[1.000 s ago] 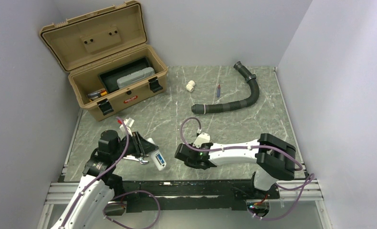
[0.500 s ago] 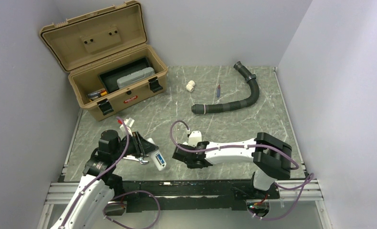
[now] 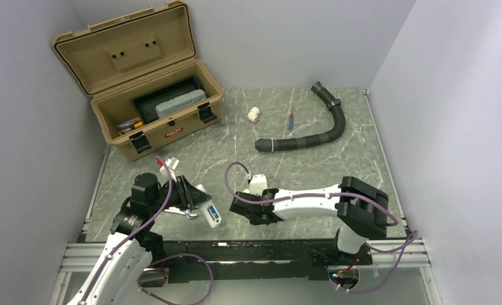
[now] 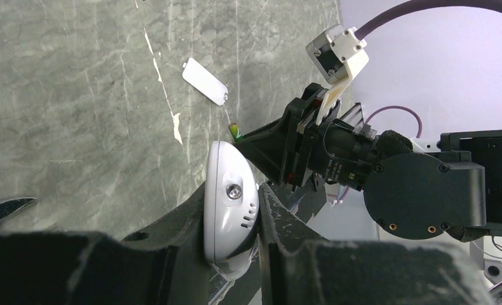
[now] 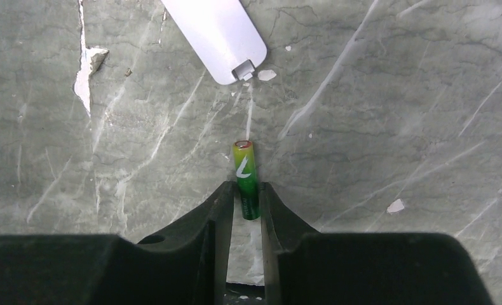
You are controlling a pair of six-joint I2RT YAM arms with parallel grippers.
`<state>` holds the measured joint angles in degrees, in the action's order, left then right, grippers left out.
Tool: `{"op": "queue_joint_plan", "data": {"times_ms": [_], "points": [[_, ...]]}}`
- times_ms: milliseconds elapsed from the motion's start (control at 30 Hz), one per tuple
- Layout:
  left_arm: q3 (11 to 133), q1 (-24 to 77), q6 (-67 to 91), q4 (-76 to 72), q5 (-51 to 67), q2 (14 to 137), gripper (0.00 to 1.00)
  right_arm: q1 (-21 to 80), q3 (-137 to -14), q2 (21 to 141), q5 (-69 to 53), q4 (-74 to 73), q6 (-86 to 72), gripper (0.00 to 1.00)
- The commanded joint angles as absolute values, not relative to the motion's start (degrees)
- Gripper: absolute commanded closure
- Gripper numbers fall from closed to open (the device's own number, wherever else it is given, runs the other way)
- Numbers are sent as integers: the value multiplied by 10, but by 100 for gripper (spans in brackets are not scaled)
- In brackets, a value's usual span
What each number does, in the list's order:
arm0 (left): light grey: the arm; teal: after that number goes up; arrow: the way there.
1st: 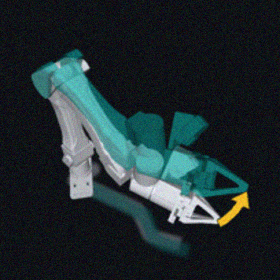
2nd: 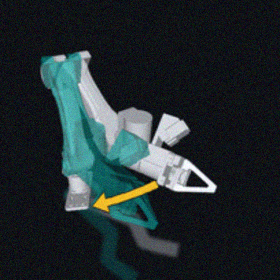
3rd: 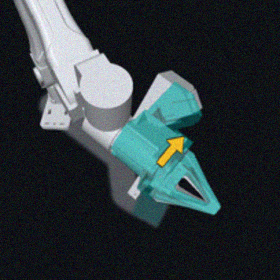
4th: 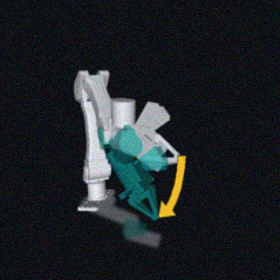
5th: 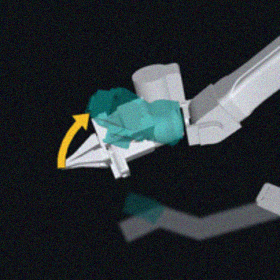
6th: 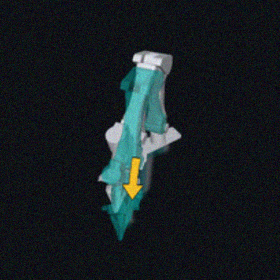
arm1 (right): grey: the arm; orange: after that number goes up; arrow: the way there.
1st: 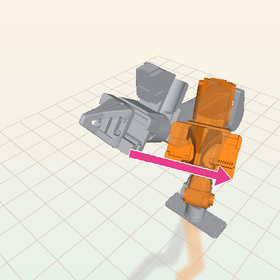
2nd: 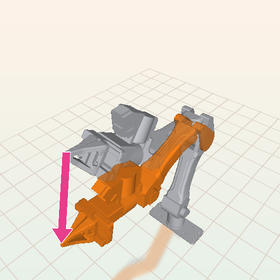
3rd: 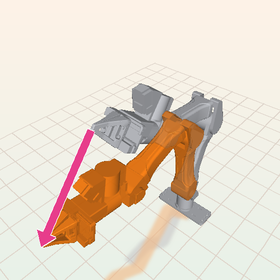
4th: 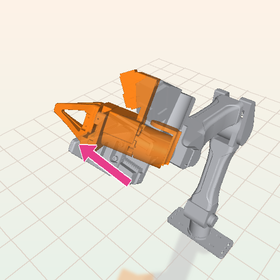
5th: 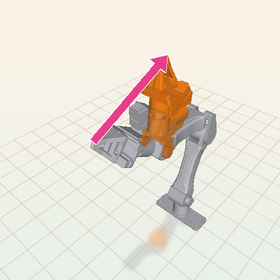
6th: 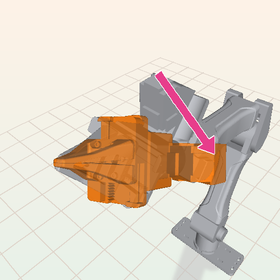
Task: Load the batteries into the remote control
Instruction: Pick up the battery from the center of the board.
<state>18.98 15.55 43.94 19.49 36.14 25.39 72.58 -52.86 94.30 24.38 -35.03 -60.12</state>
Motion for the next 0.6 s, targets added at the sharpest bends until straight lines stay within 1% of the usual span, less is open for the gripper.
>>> {"op": "queue_joint_plan", "data": {"times_ms": [0, 133, 433, 567], "points": [[210, 153, 432, 183, 367, 256, 100, 734, -513, 955, 218, -373, -591, 76], [204, 153, 438, 176, 368, 255, 100, 737, -505, 948, 211, -371, -597, 73], [208, 153, 436, 180, 368, 254, 100, 740, -491, 937, 203, -365, -607, 73], [205, 153, 440, 177, 369, 253, 100, 742, -491, 938, 205, -366, -607, 77]]}}
